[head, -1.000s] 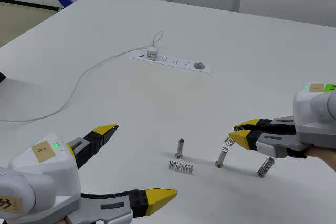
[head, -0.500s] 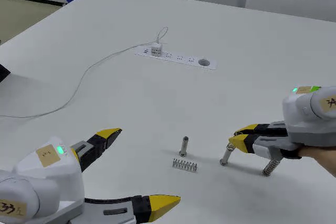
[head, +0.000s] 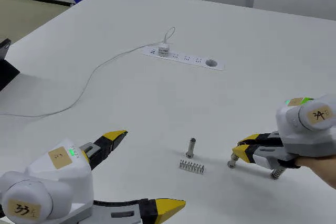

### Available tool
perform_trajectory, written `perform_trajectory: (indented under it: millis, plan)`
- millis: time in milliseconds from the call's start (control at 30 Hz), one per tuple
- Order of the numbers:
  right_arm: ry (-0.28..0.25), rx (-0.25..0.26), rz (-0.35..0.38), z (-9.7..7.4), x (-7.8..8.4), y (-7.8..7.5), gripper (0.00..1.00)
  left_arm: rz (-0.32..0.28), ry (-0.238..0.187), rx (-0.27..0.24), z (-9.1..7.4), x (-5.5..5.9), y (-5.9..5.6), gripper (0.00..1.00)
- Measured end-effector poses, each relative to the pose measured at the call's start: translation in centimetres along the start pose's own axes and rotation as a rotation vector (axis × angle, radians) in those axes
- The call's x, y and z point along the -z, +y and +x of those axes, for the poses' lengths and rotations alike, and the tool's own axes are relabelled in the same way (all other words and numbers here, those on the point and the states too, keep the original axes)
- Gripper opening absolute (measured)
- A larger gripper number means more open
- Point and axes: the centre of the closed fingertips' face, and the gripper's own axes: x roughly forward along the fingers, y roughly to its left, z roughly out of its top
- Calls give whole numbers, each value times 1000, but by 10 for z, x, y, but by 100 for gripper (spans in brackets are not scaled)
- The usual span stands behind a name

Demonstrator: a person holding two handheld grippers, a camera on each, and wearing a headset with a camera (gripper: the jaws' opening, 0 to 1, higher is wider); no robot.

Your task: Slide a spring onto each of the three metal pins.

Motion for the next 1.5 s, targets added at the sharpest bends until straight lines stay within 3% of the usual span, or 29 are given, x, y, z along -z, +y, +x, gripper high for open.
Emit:
perform_trajectory:
  millis: [400, 667, 900, 1000, 1200, 1400, 1500]
  plan:
    - [41, 2, -7, 12, 13, 0, 11, -11, 9, -3, -1, 2, 2, 100]
    - [42, 4, 6, 15, 17, 1, 11, 2, 22, 19, 1, 5, -4, 100]
    - [29, -7, -5, 14, 17, 1, 12, -8, 23, 10, 0, 5, -1, 100]
    - [-20, -21, 23, 10, 9, 1, 18, -7, 24, 10, 0, 6, -1, 100]
    - [-204, 18, 42, -20, -28, -14, 20, -6, 25, 17, 0, 6, -3, 100]
    - [-278, 49, 104, -44, -36, -31, 20, -3, 23, 20, 0, 5, -4, 100]
    - [-296, 44, 88, -49, -41, -25, 20, -5, 24, 19, 0, 6, -3, 100]
